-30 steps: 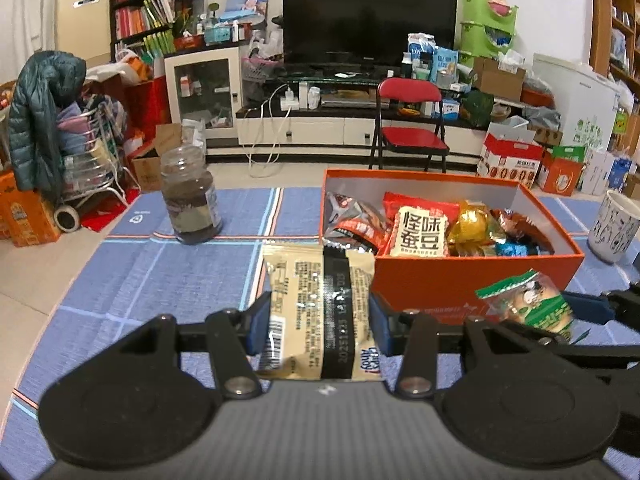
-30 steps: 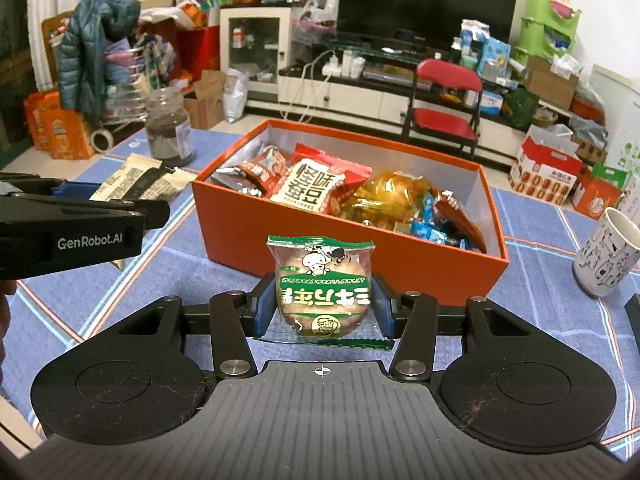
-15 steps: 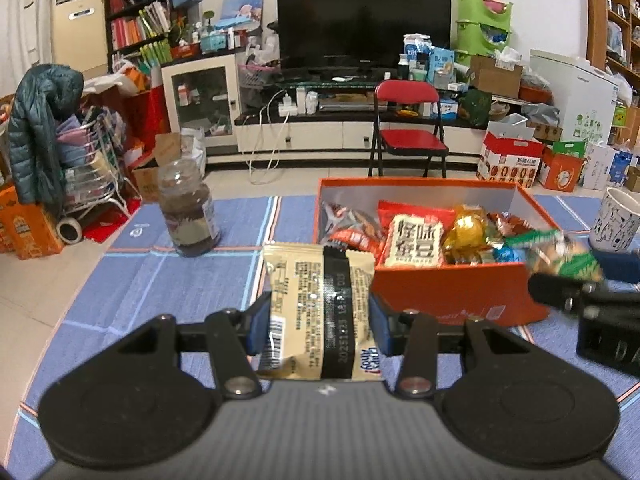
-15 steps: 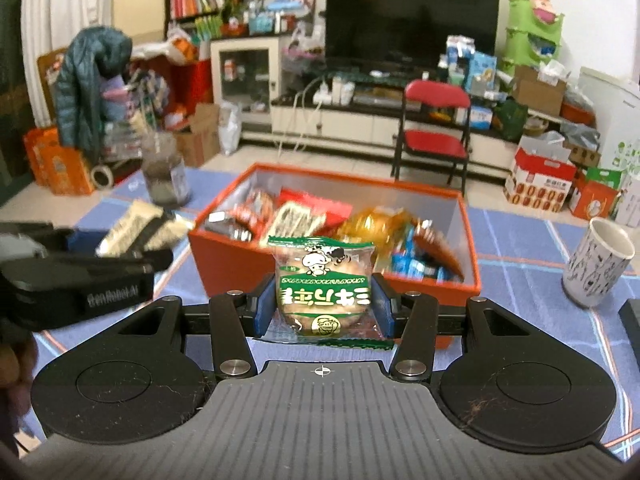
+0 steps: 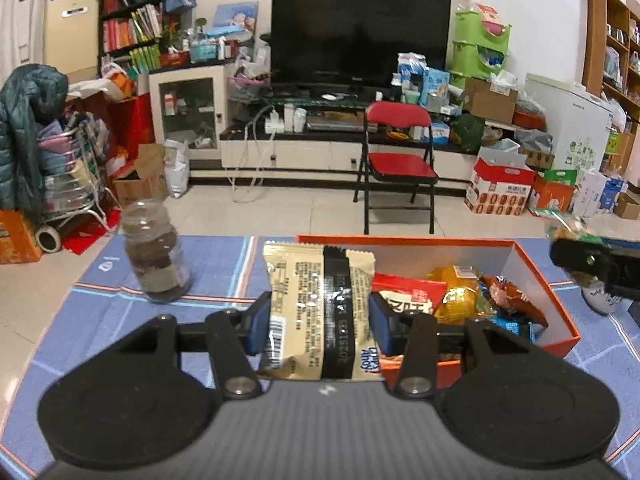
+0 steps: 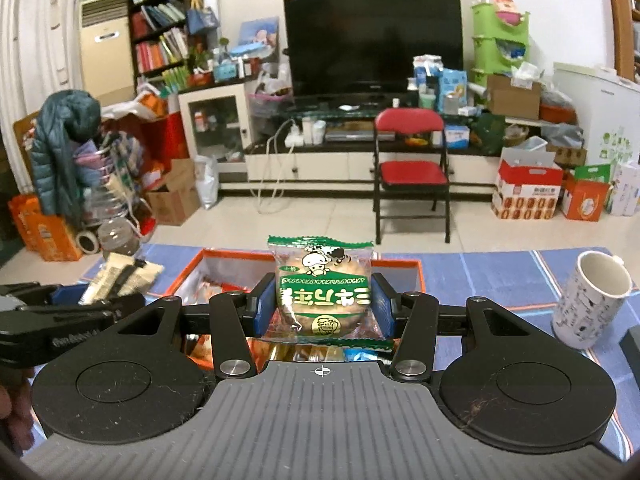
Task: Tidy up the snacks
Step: 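Lower both packets into the orange box and open both grippers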
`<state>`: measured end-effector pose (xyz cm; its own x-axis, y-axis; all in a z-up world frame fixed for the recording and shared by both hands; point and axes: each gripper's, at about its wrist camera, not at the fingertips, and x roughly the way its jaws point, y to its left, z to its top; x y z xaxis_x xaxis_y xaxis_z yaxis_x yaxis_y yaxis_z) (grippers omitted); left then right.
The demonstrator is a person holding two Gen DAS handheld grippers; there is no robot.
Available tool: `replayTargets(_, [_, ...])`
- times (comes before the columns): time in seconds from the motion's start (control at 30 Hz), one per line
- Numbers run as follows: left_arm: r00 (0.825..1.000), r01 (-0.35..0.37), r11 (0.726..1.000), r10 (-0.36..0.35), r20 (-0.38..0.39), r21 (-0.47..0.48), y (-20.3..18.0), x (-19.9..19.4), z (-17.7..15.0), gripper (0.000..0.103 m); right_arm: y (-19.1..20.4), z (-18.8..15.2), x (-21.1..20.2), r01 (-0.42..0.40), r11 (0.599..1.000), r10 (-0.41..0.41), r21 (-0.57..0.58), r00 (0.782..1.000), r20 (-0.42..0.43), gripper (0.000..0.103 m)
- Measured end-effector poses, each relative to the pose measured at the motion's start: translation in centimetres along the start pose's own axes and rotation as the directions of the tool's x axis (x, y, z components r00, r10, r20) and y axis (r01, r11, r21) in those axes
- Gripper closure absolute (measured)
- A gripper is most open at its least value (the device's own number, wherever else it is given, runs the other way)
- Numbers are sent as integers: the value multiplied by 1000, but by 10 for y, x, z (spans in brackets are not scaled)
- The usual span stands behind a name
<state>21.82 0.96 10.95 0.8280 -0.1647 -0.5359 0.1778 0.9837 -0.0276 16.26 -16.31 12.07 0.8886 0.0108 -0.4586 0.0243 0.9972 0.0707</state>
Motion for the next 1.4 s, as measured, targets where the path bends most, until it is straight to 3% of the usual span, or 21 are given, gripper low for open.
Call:
replayTargets(0.5, [997, -55, 996, 58, -47, 63, -40, 62, -4, 57, 1, -25, 67, 23, 1000, -22, 6, 998, -52, 68])
replayTargets(1.1, [996, -76, 995, 79, -47, 65, -52, 75, -4, 55, -3, -27, 80, 64, 998, -63, 9, 995, -72, 68])
replayTargets(1.13, [996, -78, 995, 81, -45, 55, -51, 76, -4, 54, -4, -27, 80, 66, 998, -66, 11, 995, -73, 68])
replayTargets(1.2, [996, -88, 995, 90, -29, 41, -51, 74, -3, 34, -5, -27, 81, 76, 997, -75, 14, 995, -68, 65])
replayTargets(1.4, [993, -113, 994, 113, -18, 4, -45, 69, 2, 24, -6, -21, 72, 80, 996, -80, 29, 997, -13, 45])
